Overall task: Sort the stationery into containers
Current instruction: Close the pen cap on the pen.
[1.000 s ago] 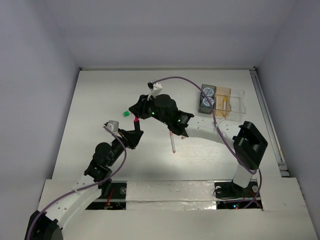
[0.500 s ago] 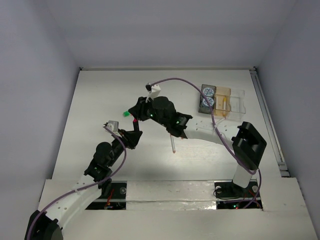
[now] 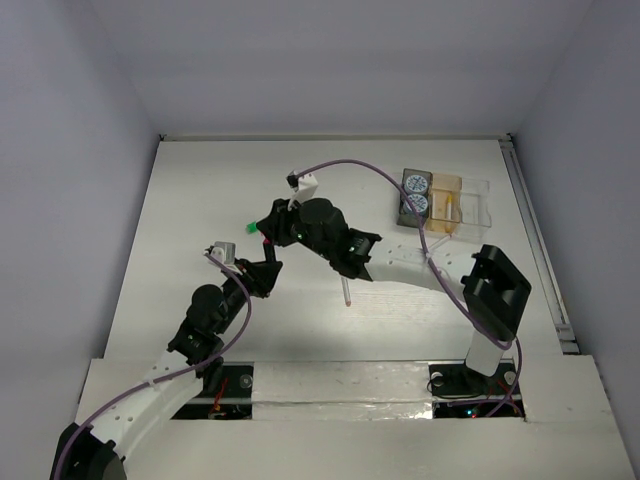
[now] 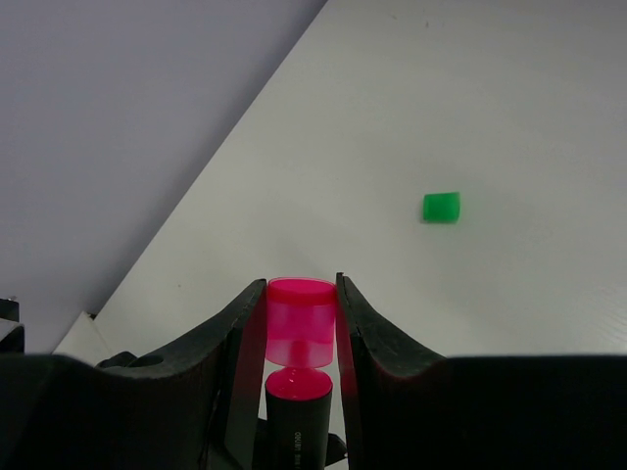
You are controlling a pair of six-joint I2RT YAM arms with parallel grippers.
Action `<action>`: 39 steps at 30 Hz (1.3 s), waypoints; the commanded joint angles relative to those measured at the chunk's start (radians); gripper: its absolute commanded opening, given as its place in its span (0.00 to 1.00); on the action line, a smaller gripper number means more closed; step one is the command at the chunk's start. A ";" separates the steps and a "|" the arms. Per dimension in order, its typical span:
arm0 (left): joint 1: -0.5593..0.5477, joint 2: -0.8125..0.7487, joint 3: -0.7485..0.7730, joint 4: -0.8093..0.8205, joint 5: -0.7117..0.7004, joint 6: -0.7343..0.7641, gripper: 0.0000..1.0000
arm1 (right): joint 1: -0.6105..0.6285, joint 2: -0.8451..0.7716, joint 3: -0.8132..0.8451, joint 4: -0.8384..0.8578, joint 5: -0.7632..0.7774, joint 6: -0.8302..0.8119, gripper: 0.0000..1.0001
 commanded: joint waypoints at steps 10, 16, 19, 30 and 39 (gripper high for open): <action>0.002 -0.023 0.012 0.022 -0.020 -0.008 0.00 | 0.060 -0.005 -0.023 0.064 0.112 -0.070 0.07; 0.002 -0.046 0.026 0.001 -0.031 -0.016 0.00 | 0.069 -0.012 -0.059 0.090 0.104 -0.047 0.07; 0.002 -0.061 0.029 -0.015 -0.031 -0.017 0.00 | 0.069 -0.023 -0.075 0.098 0.101 -0.042 0.07; 0.002 -0.012 0.092 0.017 -0.083 -0.032 0.00 | 0.100 -0.052 -0.156 0.133 0.121 -0.023 0.07; 0.002 0.026 0.175 0.063 -0.109 -0.026 0.00 | 0.120 -0.074 -0.219 0.150 0.072 0.022 0.00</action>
